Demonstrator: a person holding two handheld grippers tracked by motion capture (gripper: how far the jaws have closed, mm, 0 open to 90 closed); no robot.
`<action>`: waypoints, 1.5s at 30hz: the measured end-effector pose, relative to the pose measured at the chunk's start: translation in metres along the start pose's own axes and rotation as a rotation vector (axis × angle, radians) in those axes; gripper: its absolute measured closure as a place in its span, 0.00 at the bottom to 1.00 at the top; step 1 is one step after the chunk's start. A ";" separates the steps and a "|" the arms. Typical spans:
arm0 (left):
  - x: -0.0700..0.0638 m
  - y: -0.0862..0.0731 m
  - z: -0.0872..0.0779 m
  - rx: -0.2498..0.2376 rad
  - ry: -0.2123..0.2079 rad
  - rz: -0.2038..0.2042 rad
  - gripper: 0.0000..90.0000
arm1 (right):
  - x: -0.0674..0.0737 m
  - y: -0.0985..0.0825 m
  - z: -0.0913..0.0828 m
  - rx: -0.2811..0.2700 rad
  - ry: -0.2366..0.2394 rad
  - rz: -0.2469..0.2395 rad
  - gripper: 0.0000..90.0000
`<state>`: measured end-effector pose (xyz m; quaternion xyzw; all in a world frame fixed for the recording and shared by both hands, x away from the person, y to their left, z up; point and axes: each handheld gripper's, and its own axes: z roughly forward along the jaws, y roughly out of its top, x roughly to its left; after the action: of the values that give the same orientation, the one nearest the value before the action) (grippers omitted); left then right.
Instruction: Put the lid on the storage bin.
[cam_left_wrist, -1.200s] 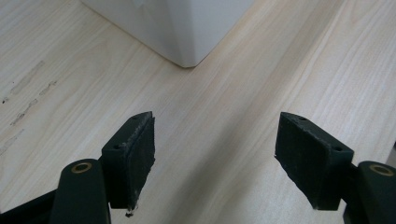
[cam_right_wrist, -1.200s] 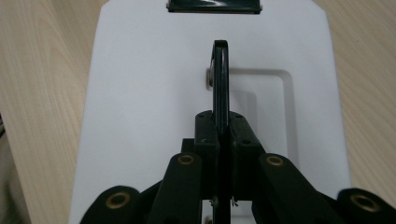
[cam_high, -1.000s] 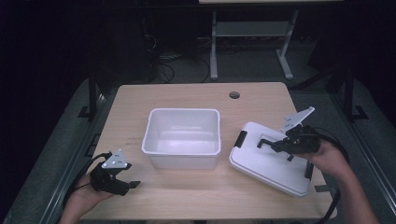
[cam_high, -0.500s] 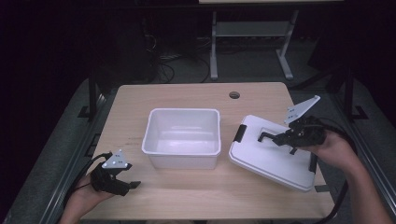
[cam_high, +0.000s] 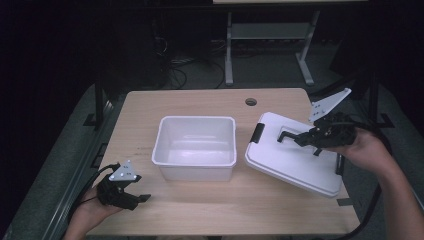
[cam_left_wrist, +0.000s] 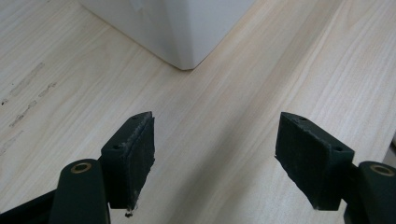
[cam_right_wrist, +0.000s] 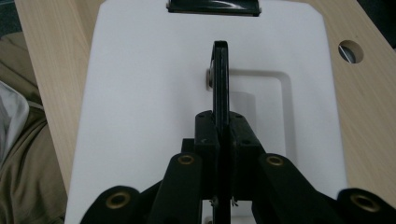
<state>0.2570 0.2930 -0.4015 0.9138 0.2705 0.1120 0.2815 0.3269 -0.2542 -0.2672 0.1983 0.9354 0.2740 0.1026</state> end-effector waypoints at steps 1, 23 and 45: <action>0.000 0.000 0.000 0.001 -0.001 -0.002 0.31 | 0.000 0.001 -0.001 0.001 0.000 0.002 0.93; 0.002 -0.003 -0.004 -0.012 0.002 -0.006 0.31 | 0.005 0.055 -0.021 -0.032 0.002 -0.073 0.93; 0.005 -0.005 -0.007 -0.037 -0.012 -0.012 0.31 | 0.014 0.121 0.008 -0.051 0.063 -0.168 0.93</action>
<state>0.2565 0.3025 -0.3980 0.9074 0.2721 0.1098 0.3008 0.3547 -0.1511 -0.2077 0.1076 0.9442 0.2944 0.1010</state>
